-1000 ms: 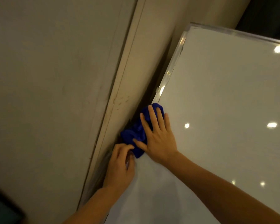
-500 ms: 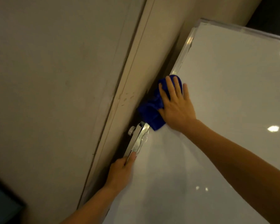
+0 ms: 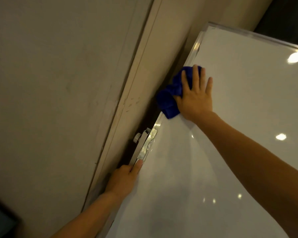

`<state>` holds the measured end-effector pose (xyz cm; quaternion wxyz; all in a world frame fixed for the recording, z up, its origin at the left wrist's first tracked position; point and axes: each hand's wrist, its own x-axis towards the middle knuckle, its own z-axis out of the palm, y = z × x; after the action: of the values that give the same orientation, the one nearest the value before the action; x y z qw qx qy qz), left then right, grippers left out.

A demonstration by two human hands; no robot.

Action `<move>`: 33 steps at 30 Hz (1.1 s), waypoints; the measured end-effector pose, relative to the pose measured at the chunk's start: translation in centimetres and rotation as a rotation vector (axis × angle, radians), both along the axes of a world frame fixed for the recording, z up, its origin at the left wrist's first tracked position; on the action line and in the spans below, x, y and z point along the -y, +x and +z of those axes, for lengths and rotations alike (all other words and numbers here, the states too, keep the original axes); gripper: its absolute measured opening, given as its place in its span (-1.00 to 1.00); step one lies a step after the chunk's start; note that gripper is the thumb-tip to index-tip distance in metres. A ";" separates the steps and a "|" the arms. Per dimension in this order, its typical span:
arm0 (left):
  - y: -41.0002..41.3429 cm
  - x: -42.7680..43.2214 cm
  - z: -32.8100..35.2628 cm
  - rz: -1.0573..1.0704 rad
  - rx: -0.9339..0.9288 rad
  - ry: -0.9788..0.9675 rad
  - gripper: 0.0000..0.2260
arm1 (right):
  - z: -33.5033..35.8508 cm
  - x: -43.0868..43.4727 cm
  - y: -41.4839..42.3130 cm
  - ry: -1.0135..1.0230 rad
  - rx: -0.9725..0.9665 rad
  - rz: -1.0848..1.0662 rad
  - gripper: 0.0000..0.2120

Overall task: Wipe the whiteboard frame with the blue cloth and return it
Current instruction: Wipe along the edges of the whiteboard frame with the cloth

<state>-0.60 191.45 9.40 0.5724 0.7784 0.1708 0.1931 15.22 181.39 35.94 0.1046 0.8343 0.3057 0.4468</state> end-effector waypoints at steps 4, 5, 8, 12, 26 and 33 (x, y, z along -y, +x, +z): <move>-0.3 -1.5 4.8 0.048 -0.165 0.488 -0.58 | -1.3 -0.3 -1.0 0.022 -0.027 0.088 -0.35; -0.3 -1.6 6.5 0.097 -0.076 0.560 -0.63 | -2.6 -0.3 -1.6 -0.038 -0.008 0.125 -0.35; 0.2 -0.6 11.9 0.200 0.345 0.660 -0.73 | -4.2 -0.2 -1.9 -0.144 0.056 0.170 -0.33; 3.5 0.4 16.4 0.212 0.361 0.615 -0.73 | 1.6 -1.3 0.0 -0.190 0.110 0.079 -0.30; 13.2 0.8 23.5 0.188 0.478 0.026 -0.64 | 16.6 -2.9 6.3 -0.004 0.149 0.089 -0.42; 15.5 -0.5 25.4 0.234 0.372 0.168 -0.61 | 10.4 -2.8 6.9 -0.419 0.162 0.276 -0.42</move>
<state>14.94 191.95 34.81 0.5010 0.7491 0.1347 0.4119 22.13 184.20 46.34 0.2376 0.7063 0.4930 0.4491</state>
